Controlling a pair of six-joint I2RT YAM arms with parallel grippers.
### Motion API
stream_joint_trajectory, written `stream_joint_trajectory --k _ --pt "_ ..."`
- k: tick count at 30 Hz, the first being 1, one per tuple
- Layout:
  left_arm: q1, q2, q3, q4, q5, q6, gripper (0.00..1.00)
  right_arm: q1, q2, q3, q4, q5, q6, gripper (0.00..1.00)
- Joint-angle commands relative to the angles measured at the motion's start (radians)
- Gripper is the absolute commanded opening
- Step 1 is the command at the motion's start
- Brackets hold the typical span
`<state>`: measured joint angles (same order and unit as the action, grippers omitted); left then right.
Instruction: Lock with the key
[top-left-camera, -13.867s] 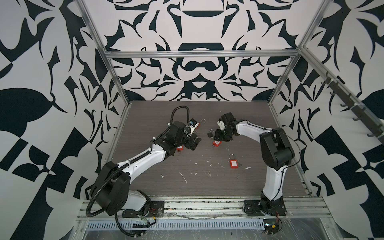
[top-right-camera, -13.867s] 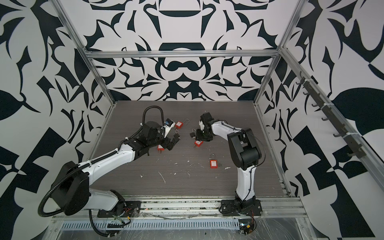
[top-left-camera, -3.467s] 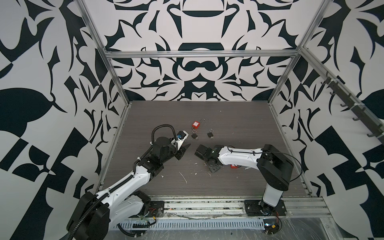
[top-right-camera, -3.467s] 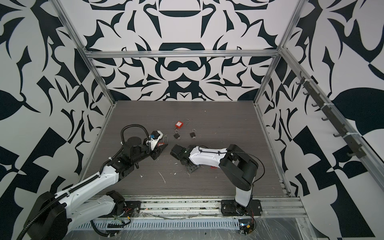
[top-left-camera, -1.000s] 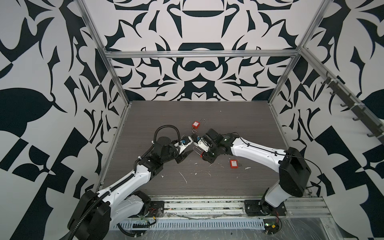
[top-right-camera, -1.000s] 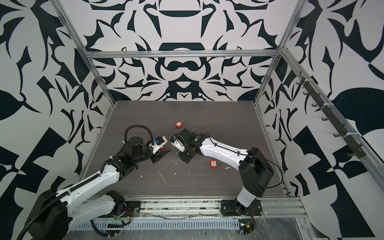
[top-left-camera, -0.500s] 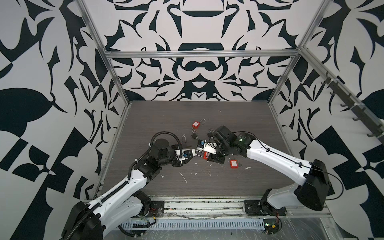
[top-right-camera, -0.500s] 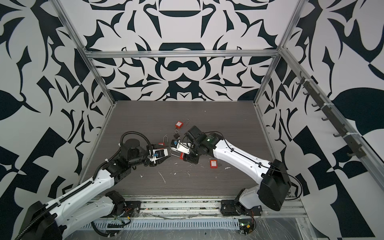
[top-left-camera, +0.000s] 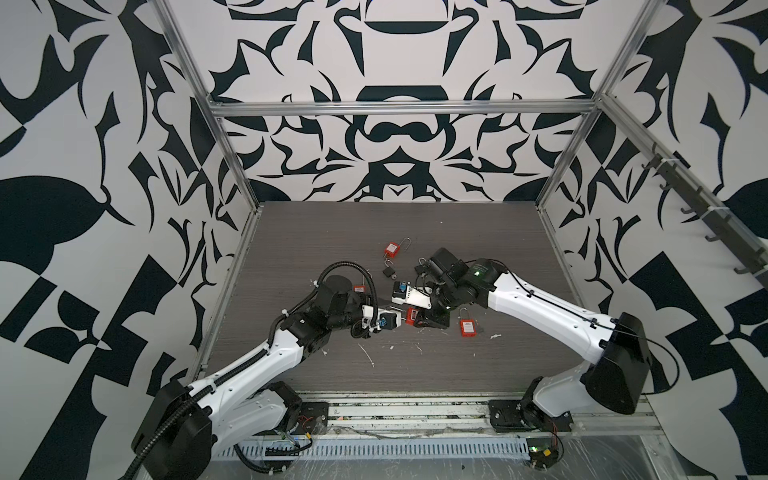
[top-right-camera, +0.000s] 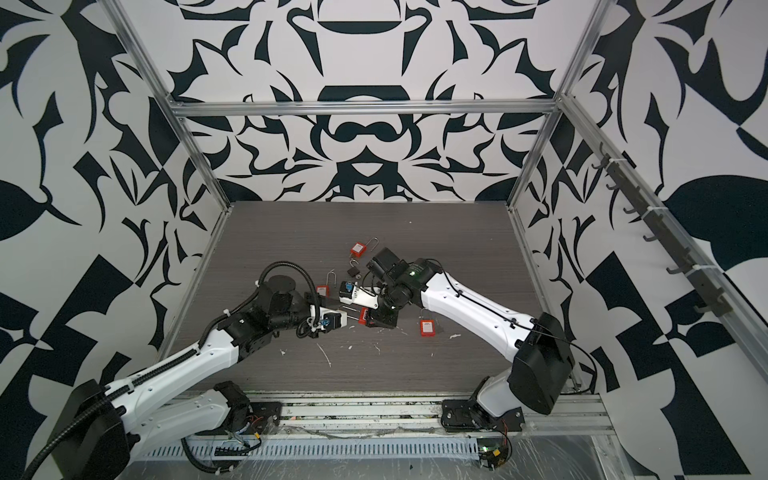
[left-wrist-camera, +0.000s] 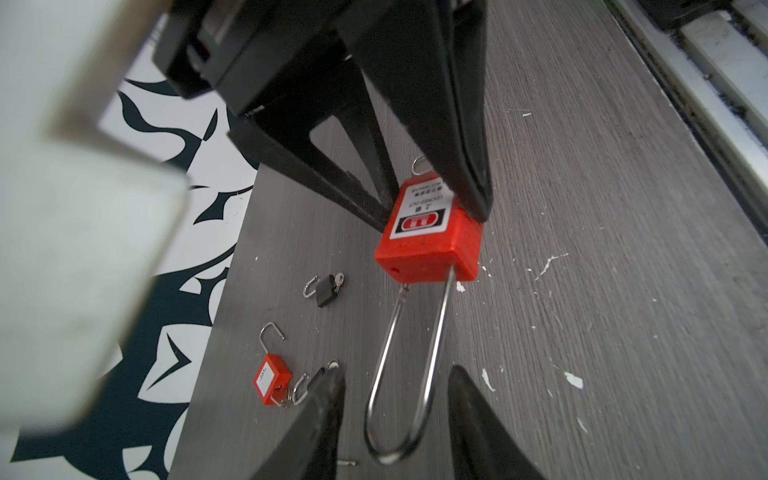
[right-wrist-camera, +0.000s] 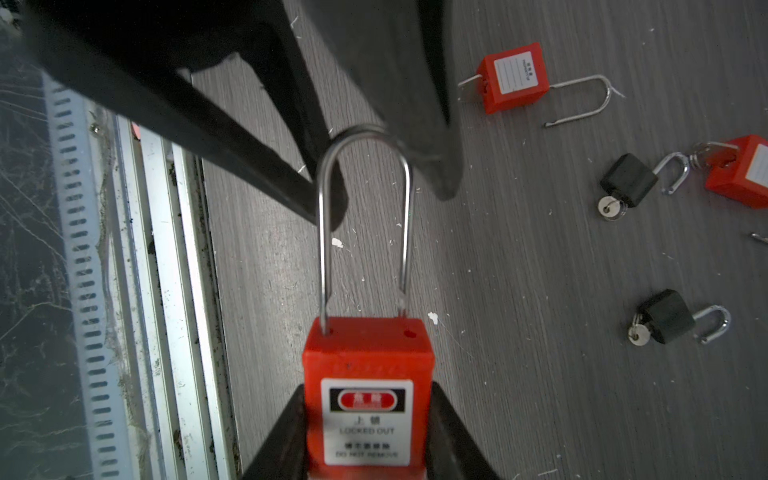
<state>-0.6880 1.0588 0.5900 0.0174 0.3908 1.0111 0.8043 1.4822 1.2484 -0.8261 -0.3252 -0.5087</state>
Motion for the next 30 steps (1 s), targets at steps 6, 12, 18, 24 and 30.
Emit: stream_joint_trajectory --k 6,12,18,24,30 --pt "-0.007 0.012 0.025 -0.009 0.064 0.041 0.31 -0.01 0.006 0.061 -0.027 -0.041 -0.017 0.24" --pt "-0.022 0.002 0.01 -0.02 0.082 0.04 0.15 -0.016 0.023 0.085 -0.041 -0.055 -0.025 0.25" --pt "-0.028 0.003 0.011 -0.024 0.082 -0.018 0.0 -0.023 0.019 0.099 -0.046 -0.057 -0.039 0.48" --pt "-0.025 0.019 0.026 -0.026 0.094 -0.154 0.0 -0.048 -0.064 0.046 0.034 -0.022 -0.069 0.64" --pt "-0.007 0.033 0.044 -0.032 0.192 -0.273 0.0 -0.05 -0.208 -0.061 0.104 0.025 -0.104 0.69"
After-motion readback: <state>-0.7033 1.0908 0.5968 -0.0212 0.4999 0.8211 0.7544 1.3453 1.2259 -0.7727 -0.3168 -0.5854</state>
